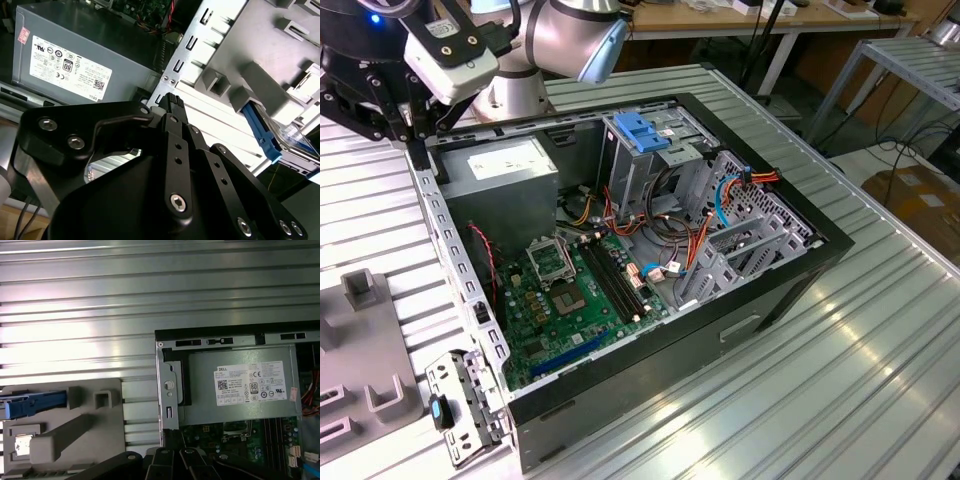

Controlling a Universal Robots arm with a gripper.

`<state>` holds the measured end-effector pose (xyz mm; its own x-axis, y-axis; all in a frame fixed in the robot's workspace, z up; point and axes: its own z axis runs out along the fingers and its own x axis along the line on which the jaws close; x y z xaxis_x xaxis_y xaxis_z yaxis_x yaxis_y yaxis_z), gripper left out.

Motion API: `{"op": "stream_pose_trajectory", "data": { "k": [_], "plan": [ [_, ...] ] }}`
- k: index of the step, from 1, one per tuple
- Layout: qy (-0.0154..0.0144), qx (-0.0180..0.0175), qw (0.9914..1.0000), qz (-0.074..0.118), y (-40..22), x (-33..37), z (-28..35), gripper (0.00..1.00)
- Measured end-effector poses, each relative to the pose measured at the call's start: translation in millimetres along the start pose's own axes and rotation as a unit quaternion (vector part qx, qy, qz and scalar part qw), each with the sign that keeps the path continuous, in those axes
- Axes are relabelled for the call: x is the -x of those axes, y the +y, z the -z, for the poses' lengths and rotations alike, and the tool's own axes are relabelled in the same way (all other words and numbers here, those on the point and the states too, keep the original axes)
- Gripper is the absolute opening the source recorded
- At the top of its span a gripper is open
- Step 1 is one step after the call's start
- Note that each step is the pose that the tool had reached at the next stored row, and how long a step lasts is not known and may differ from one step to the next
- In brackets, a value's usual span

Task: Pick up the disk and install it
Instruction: 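Reach for the disk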

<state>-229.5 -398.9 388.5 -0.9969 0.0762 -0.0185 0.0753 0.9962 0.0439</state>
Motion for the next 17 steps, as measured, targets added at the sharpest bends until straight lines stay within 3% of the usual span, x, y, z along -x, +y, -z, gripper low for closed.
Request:
{"op": "stream_pose_trajectory", "data": {
  "k": [17],
  "plan": [
    [0.0001, 0.0000, 1.00000, 0.000, -0.6, -7.2, 0.0, 0.11]
  ]
}}
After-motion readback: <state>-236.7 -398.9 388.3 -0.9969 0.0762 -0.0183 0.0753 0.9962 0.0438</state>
